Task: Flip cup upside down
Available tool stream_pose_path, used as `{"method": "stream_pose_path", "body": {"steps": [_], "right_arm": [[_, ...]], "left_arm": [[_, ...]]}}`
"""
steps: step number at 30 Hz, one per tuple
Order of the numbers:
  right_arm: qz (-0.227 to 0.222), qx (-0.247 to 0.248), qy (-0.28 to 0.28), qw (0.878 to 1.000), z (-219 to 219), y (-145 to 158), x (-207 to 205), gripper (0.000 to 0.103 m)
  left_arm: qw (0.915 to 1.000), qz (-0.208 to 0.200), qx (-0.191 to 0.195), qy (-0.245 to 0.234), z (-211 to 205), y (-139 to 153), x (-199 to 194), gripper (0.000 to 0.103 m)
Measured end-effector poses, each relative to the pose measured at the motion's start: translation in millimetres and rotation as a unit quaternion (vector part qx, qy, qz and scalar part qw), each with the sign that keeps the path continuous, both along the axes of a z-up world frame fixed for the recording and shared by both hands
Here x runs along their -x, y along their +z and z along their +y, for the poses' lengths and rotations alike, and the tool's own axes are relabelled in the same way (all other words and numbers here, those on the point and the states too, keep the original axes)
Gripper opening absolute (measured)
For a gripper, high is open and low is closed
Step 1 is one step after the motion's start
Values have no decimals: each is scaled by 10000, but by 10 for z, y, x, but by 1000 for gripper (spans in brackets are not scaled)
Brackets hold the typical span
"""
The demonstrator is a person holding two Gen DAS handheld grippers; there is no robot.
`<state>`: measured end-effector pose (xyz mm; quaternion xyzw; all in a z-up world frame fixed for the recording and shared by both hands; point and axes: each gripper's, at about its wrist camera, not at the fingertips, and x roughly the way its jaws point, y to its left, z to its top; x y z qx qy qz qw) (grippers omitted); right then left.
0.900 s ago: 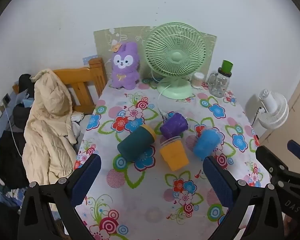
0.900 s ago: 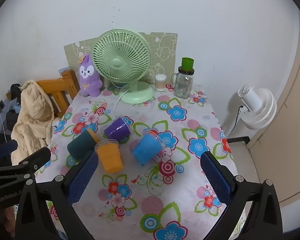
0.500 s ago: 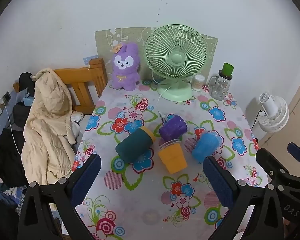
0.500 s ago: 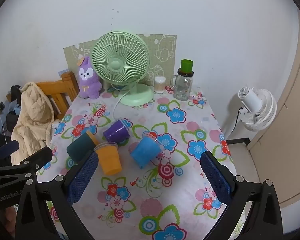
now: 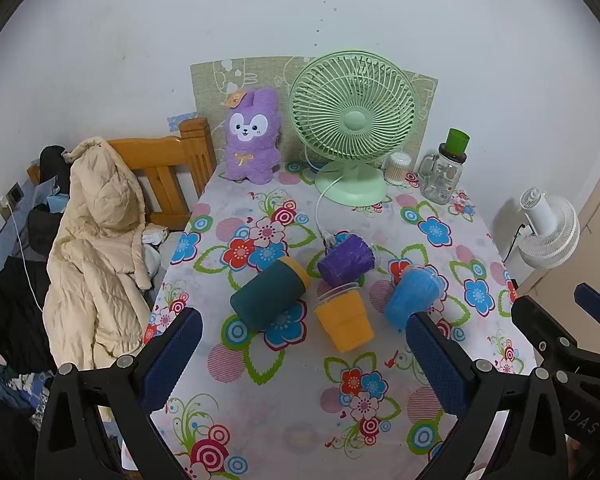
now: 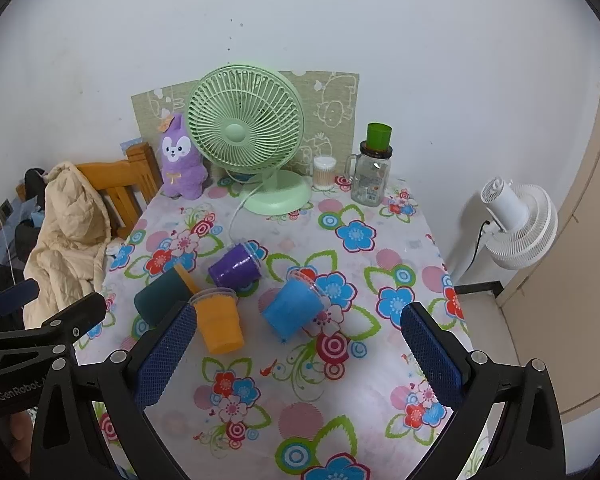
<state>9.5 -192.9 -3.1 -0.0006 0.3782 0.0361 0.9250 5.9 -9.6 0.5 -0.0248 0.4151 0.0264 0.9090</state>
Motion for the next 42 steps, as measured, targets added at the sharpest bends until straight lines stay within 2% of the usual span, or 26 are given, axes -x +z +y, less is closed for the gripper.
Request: {"method": "stream_pose_path", "body": {"steps": [20, 37, 42], "right_arm": [[-8, 26, -8, 10000, -37, -3, -47, 103], [146, 19, -156, 9998, -107, -82, -147, 103], [244, -69, -93, 9996, -117, -133, -237, 103]], "left_arm": [[10000, 12, 65, 11, -25, -22, -63, 103], [9997, 153, 52, -201, -49, -89, -208, 103], [9992, 221, -66, -316, -80, -141, -305, 103]]}}
